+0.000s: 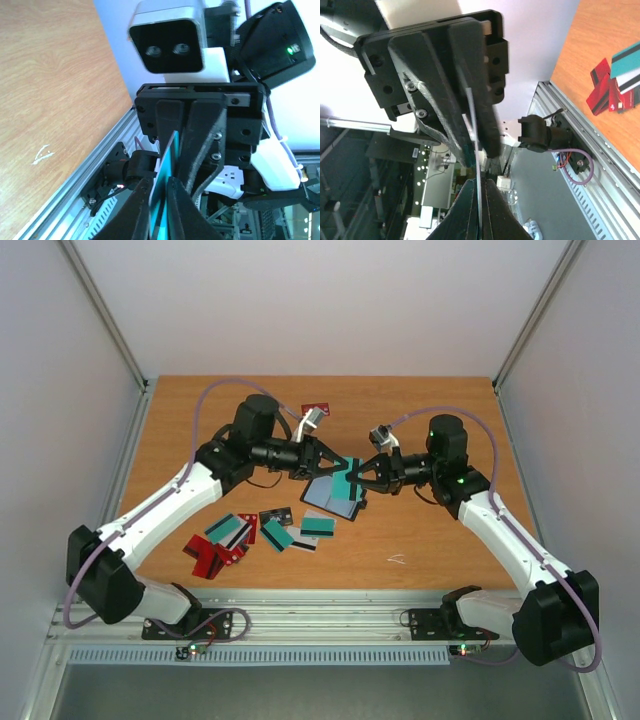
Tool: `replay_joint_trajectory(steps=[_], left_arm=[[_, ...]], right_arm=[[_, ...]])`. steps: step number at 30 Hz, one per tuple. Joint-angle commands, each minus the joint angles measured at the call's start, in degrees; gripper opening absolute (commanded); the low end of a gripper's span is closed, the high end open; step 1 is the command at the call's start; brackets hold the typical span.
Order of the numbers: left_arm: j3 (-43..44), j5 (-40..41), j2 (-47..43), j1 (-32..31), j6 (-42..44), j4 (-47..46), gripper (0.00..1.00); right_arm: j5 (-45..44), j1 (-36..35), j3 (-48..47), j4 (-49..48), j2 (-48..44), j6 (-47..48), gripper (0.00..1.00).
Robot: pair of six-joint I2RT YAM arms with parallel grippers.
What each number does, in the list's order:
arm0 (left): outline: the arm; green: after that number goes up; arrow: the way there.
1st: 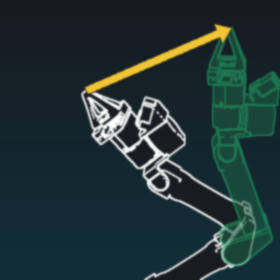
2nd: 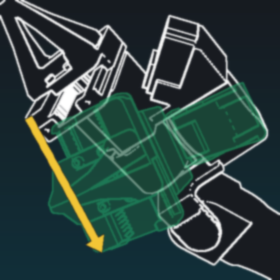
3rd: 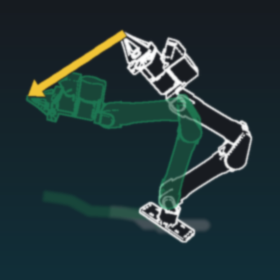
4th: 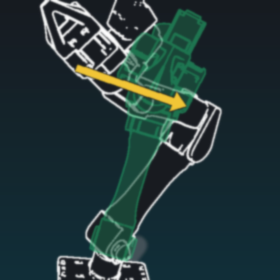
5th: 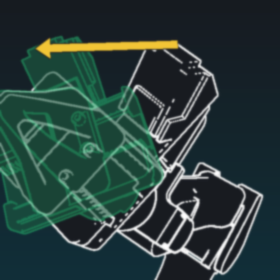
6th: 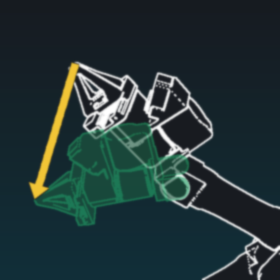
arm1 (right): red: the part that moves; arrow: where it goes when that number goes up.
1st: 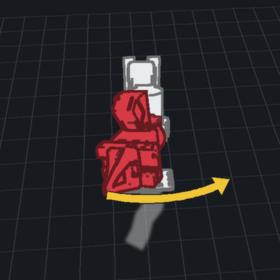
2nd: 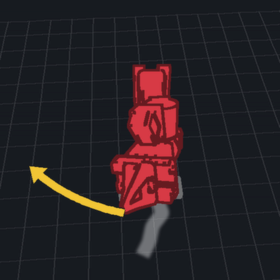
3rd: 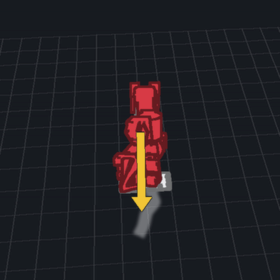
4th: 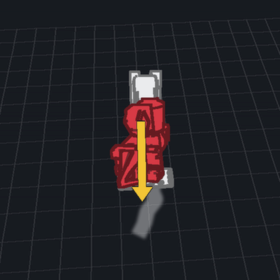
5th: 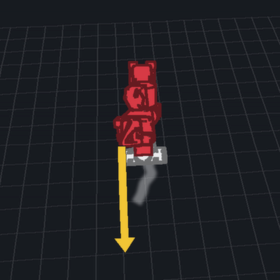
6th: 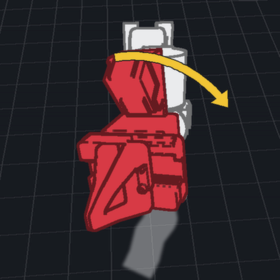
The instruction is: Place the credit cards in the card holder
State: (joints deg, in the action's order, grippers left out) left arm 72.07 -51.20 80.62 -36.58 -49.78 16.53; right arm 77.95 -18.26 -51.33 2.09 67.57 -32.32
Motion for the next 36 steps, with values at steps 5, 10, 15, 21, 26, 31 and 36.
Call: replay_joint_trajectory(steps=[5, 10, 15, 21, 26, 31, 36], left_arm=[[2.06, 0.96, 0.18, 1.46, 2.62, 2.39, 0.52], [-0.36, -3.62, -1.7, 2.21, 0.92, -2.19, 0.49], [-2.94, -5.95, -3.24, 2.38, -2.65, -8.25, 0.32], [-5.37, -7.59, -4.66, 2.7, -6.44, -13.81, 0.22], [-5.63, -9.25, -4.56, 2.67, -7.5, -15.26, 0.08], [-5.02, -8.31, -3.94, 2.7, -7.56, -14.57, 0.0], [-3.35, -5.54, -3.89, 3.81, -4.0, -4.81, 0.0]], right_arm=[[-2.35, -0.37, -5.32, 7.12, -0.18, 5.31, 0.01], [-3.15, -0.2, -8.57, 9.49, 1.13, 7.35, 0.01], [-2.61, -0.16, -9.48, 8.15, 2.35, 6.84, 0.01], [-2.84, 0.2, -9.75, 6.09, 2.91, 5.79, 0.01], [-2.83, 0.22, -9.71, 4.94, 3.56, 5.13, 0.01], [-1.71, 0.24, -9.75, 5.26, 3.96, 5.24, 0.01], [-6.55, 0.24, -13.7, 25.35, 4.87, 18.38, 0.39]])
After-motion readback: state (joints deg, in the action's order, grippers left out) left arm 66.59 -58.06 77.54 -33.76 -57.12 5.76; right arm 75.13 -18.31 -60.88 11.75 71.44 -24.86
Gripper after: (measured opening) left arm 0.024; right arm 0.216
